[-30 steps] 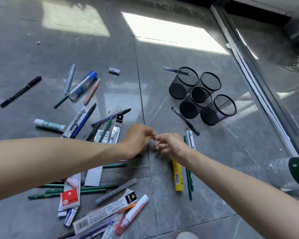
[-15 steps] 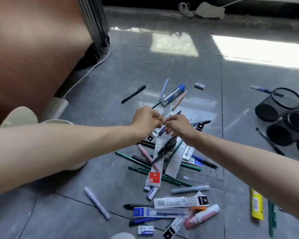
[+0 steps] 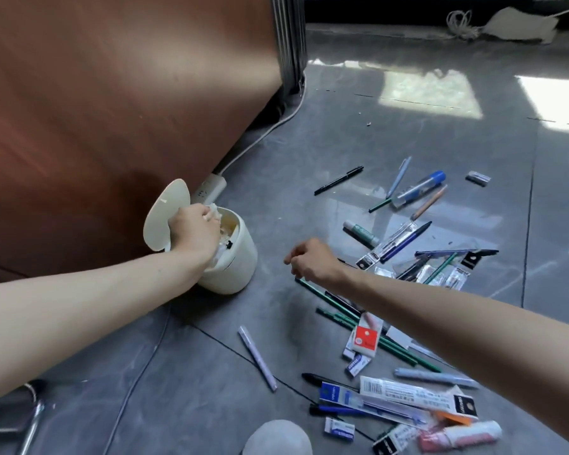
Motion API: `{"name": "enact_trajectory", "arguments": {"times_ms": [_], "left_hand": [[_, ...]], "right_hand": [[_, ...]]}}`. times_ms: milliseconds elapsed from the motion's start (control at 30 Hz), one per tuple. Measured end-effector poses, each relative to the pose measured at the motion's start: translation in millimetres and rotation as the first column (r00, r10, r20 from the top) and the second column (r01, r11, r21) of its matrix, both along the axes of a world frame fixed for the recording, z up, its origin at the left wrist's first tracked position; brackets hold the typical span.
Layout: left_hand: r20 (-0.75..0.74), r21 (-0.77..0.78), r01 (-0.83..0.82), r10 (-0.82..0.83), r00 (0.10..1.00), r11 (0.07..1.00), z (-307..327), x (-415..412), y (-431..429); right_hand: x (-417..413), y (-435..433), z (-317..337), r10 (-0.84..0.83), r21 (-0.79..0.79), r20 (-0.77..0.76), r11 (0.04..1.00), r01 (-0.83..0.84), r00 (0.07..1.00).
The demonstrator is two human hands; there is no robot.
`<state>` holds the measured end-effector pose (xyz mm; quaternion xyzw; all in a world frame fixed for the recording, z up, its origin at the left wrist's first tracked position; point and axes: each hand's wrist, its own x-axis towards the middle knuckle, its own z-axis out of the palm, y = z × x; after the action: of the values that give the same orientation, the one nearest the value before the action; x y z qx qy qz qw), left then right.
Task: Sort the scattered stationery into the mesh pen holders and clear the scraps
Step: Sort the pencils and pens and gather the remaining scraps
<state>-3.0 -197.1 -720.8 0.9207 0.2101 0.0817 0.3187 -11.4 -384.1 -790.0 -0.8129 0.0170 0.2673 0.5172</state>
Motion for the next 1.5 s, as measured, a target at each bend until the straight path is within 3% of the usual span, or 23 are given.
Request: {"name": "enact_trajectory", "arguments": {"times_ms": [167,367,500,700,767,867,1000,1100,1167,1200,1333,1400,1500], "left_hand": [[-0.158,0.159,-0.019,0.044,0.987,0.987,-1,-1,10],[-0.098,0.314,0.103,-0.075,0.992,0.944,2,2,-21],[-0.097,0.277,0.287,-0.27,0.958,0.917,-3,9,-66],[-0.222,0.194,0.528,-0.487,0.845,0.827,-21,20,-164],[-0.256,0.132,0.638,-0.596,0.761,0.758,-31,21,-199],[-0.323,0.1,0.804,-0.745,0.584,0.586,-48,13,-251],[-0.405,0.051,0.968,-0.881,0.243,0.244,-86,-17,-307],[-0.439,0.029,1.0,-0.898,0.023,0.011,-112,-46,-332],[-0.472,0.02,0.992,-0.875,-0.104,-0.128,-124,-62,-340],[-0.466,0.026,0.98,-0.87,-0.162,-0.196,-129,-68,-342],[-0.338,0.1,0.933,-0.893,-0.296,-0.347,-142,-79,-339],[-0.297,0.187,0.926,-0.917,-0.265,-0.328,-149,-76,-338],[-0.291,0.278,0.928,-0.943,-0.165,-0.248,-158,-66,-340]], "right_hand": [[-3,-18,-3,-0.011,-0.069,0.005,0.998,0.012,1.0],[-3,-46,-4,-0.074,-0.075,0.012,0.994,0.075,0.997],[-5,-68,0,-0.049,-0.138,0.066,0.989,0.058,0.997],[-31,-125,0,-0.219,-0.353,0.166,0.897,0.265,0.962],[-48,-154,-4,-0.301,-0.401,0.183,0.846,0.351,0.936],[-77,-202,-15,-0.442,-0.53,0.224,0.693,0.489,0.868],[-120,-263,-29,-0.654,-0.68,0.199,0.444,0.584,0.729],[-149,-295,-42,-0.812,-0.751,0.124,0.298,0.589,0.57],[-167,-305,-51,-0.875,-0.763,0.038,0.286,0.58,0.482],[-176,-307,-55,-0.871,-0.763,0.011,0.31,0.567,0.491],[-201,-292,-60,-0.577,-0.695,0.093,0.546,0.468,0.812],[-204,-285,-59,-0.487,-0.631,0.16,0.618,0.468,0.859],[-202,-288,-62,-0.58,-0.631,0.211,0.534,0.563,0.787]]}}
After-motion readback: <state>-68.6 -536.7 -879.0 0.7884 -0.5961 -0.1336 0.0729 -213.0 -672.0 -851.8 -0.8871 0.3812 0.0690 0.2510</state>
